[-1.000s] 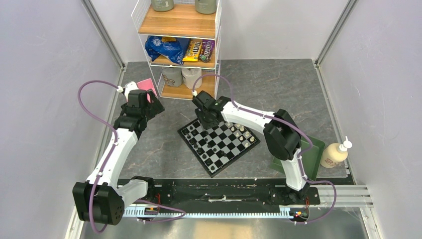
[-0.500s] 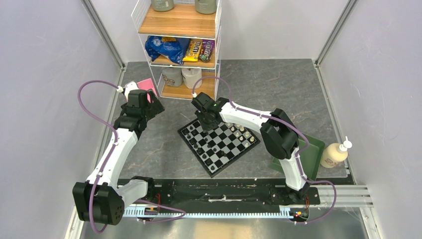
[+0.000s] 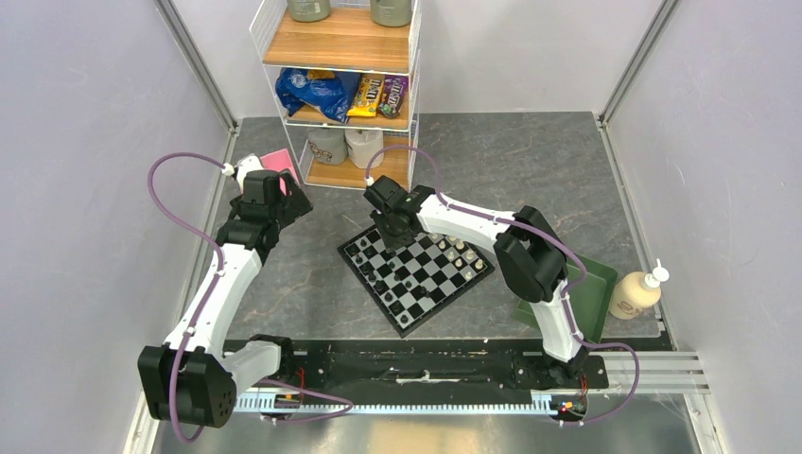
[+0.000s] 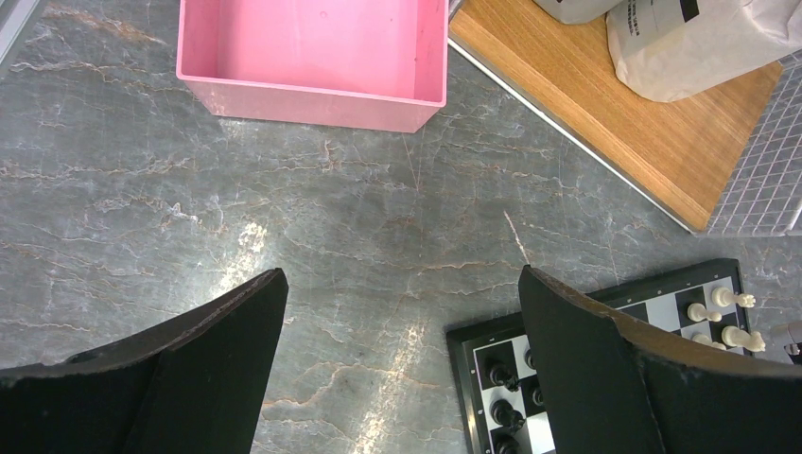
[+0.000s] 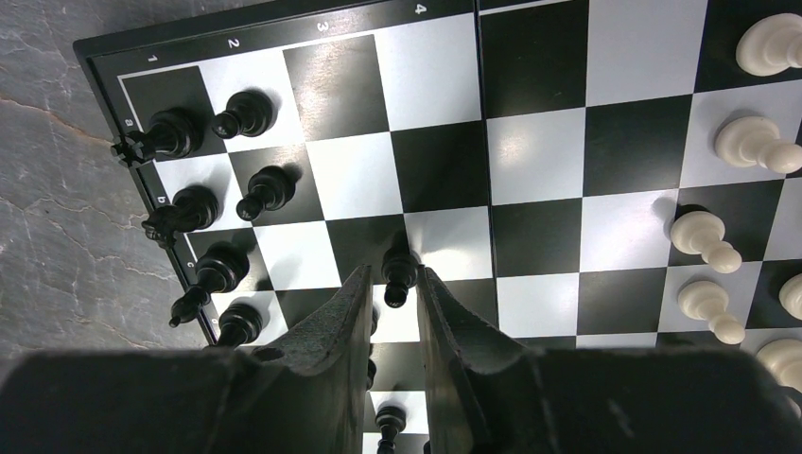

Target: Set up the chess pieces on the board

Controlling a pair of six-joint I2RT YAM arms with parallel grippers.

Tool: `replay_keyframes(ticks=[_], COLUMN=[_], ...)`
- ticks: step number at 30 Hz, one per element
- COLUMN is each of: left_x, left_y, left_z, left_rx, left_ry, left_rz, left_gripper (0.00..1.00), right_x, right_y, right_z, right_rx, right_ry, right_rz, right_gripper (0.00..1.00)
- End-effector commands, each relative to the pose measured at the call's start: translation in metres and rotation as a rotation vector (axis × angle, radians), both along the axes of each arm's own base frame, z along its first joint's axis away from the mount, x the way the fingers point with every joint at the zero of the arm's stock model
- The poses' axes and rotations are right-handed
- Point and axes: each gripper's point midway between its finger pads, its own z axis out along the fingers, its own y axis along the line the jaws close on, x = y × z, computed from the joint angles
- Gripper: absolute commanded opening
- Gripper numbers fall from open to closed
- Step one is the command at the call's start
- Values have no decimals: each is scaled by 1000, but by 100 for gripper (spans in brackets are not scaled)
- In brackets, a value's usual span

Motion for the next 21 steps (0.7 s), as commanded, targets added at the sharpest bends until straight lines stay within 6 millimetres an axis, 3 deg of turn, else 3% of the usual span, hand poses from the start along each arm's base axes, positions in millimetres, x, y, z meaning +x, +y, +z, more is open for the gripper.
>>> replay_keyframes(ticks=[1,14,21], left_x=[6,8,9], left_y=[0,-1,-2], left_z=[11,12,12], left_rx=[0,-5,-7], left_ry=[-45,-48,-50], left_rz=[-13,-19,-23], left_gripper=[100,100,100], right_x=[-1,-3,-2], right_y=[3,0,1], right_z=[-3,-6,-2], right_rx=[5,-7,-2], right_ry=[11,18,9], right_rz=[-5,-6,-2], right_gripper=[31,29,24])
